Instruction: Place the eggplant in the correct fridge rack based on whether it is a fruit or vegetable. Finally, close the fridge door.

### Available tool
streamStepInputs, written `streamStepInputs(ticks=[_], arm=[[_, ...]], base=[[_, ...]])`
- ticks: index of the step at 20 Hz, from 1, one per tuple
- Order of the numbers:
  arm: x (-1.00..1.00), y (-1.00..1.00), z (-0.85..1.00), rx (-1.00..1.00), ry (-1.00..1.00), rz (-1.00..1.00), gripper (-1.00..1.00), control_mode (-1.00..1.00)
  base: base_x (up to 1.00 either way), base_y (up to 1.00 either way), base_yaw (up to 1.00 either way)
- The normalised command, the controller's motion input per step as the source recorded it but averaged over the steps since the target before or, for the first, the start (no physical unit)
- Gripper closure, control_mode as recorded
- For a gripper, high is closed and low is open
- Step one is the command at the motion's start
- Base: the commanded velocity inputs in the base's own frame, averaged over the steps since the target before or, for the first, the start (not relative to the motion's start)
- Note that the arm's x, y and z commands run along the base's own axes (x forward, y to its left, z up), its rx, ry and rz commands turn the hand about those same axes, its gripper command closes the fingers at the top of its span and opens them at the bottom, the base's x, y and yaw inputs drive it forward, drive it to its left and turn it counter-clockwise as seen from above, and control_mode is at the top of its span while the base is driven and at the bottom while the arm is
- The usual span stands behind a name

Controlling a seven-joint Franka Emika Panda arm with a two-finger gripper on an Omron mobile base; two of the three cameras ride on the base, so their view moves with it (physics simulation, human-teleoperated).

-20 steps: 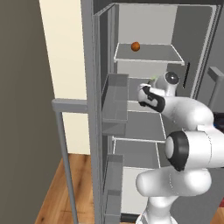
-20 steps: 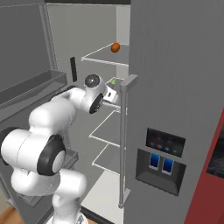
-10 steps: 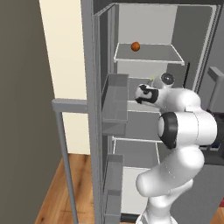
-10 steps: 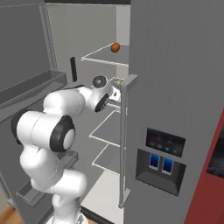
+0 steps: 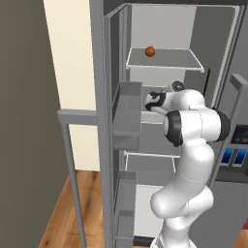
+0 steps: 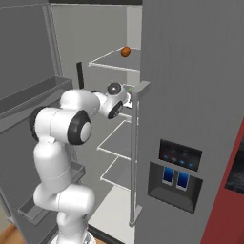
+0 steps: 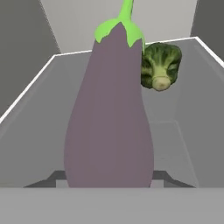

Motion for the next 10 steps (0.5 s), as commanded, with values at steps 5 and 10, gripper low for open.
streamStepInputs(ticks=[5, 10], arm=[[0.46, 0.00, -0.24, -0.04, 0.03, 0.00, 1.00, -1.00], [0.64, 0.00, -0.09, -0.01, 0.00, 0.00, 1.00, -1.00]], base=[[0.00, 0.00, 0.00], [0.00, 0.00, 0.00]])
